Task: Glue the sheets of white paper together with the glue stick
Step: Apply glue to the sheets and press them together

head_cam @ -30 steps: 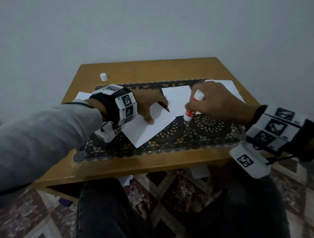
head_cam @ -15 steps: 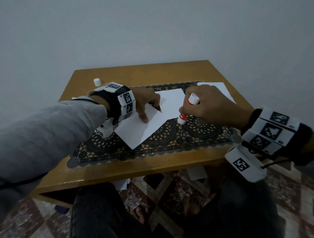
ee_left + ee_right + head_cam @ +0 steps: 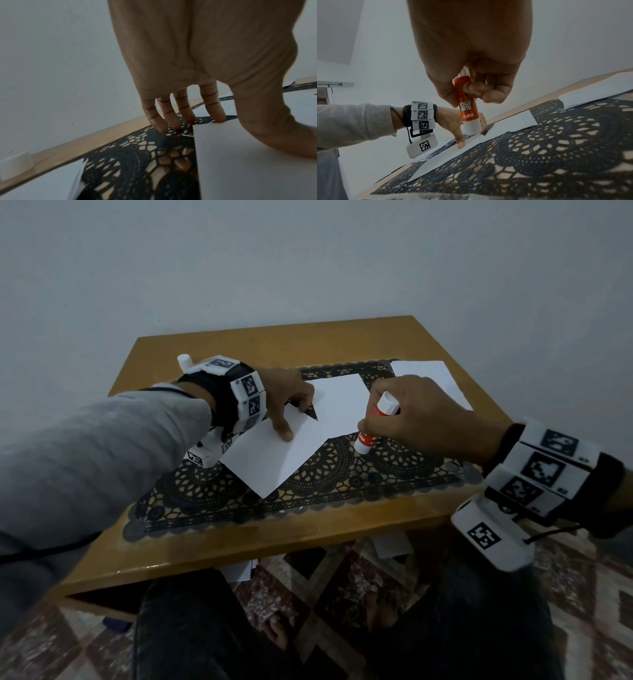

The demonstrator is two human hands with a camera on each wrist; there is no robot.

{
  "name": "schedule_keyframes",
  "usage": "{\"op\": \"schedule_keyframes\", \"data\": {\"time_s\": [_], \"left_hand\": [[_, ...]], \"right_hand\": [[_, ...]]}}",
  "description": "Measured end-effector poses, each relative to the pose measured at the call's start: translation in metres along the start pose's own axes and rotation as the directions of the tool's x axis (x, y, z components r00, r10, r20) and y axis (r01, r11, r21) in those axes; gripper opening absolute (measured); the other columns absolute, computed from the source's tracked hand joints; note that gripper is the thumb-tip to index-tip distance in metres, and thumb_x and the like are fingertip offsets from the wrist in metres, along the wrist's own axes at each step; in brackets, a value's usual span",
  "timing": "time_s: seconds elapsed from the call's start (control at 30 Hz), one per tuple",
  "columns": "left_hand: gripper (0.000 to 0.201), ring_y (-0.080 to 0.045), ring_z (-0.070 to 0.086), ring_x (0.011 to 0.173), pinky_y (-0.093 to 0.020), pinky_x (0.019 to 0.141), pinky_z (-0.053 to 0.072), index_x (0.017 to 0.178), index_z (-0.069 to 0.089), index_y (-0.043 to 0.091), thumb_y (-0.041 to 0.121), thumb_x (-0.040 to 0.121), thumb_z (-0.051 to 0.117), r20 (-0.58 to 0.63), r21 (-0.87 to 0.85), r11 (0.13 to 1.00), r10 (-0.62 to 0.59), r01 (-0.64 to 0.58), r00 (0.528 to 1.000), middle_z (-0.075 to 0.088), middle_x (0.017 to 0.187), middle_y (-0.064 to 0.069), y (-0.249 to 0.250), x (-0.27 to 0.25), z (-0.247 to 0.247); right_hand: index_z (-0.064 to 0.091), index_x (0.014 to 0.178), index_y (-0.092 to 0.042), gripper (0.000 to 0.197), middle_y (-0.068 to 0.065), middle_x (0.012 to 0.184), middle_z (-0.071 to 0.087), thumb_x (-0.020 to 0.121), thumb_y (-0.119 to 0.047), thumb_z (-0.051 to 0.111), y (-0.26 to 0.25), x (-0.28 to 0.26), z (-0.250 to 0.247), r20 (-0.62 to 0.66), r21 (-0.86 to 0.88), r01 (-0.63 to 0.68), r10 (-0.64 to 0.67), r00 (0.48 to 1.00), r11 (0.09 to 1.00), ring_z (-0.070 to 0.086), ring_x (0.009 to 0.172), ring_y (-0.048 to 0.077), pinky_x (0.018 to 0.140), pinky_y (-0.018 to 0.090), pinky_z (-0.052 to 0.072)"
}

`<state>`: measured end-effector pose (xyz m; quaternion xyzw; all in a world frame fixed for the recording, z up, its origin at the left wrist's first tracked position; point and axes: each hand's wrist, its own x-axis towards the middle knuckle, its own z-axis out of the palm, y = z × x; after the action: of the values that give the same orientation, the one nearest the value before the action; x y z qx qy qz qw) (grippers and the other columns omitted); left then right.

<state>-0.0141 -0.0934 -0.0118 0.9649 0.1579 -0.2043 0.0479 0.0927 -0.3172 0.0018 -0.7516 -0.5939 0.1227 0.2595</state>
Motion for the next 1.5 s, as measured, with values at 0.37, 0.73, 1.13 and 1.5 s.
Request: {"op": "schedule_keyframes", "data": {"time_s": [0.37, 0.73, 1.13, 1.5], "left_hand": [[0.035, -0.019, 0.046, 0.07, -0.027, 0.057, 0.033, 0.08, 0.052, 0.013, 0.028, 0.071, 0.082, 0.055, -0.09, 0.996, -0.001, 0.006, 0.999, 0.053, 0.081, -0.003, -0.004, 0.009, -0.006], [0.063, -0.014, 0.054, 0.096, -0.03, 0.084, 0.046, 0.132, 0.046, 0.026, -0.006, 0.081, 0.065, -0.301, -0.463, 0.88, -0.047, -0.103, 0.953, 0.053, 0.109, 0.019, 0.001, -0.079, 0.002], [0.056, -0.022, 0.053, 0.091, -0.031, 0.075, 0.046, 0.126, 0.045, 0.026, 0.063, 0.085, 0.052, -0.028, 0.043, 0.882, -0.469, 0.47, 0.883, 0.059, 0.109, -0.003, 0.022, -0.134, 0.061], [0.056, -0.023, 0.048, 0.107, -0.035, 0.092, 0.043, 0.145, 0.035, 0.034, 0.038, 0.093, 0.055, -0.121, 0.029, 0.999, 0.038, -0.035, 0.992, 0.042, 0.119, -0.005, 0.042, -0.121, 0.063]], "right_hand": [[0.057, 0.078, -0.019, 0.017, -0.007, 0.076, 0.059, 0.083, -0.028, 0.07, 0.012, -0.003, 0.003, -0.029, -0.025, 0.05, -0.051, 0.998, 0.998, 0.051, 0.07, 0.008, 0.06, 0.016, 0.034], [0.063, 0.08, -0.012, 0.019, -0.001, 0.075, 0.063, 0.084, -0.03, 0.071, 0.004, 0.013, 0.003, -0.062, 0.032, 0.071, -0.069, 0.996, 0.997, 0.053, 0.062, 0.007, 0.052, 0.013, 0.034], [0.061, 0.081, 0.001, 0.032, 0.011, 0.078, 0.063, 0.079, -0.03, 0.071, -0.04, 0.04, 0.025, -0.05, -0.01, 0.111, -0.112, 0.993, 0.994, 0.05, 0.063, 0.016, 0.054, 0.03, 0.039], [0.061, 0.087, -0.001, 0.028, 0.009, 0.085, 0.063, 0.082, -0.028, 0.067, -0.035, 0.037, 0.053, 0.062, -0.13, 0.087, -0.08, 0.995, 0.988, 0.058, 0.078, 0.024, 0.071, 0.039, 0.047]]}}
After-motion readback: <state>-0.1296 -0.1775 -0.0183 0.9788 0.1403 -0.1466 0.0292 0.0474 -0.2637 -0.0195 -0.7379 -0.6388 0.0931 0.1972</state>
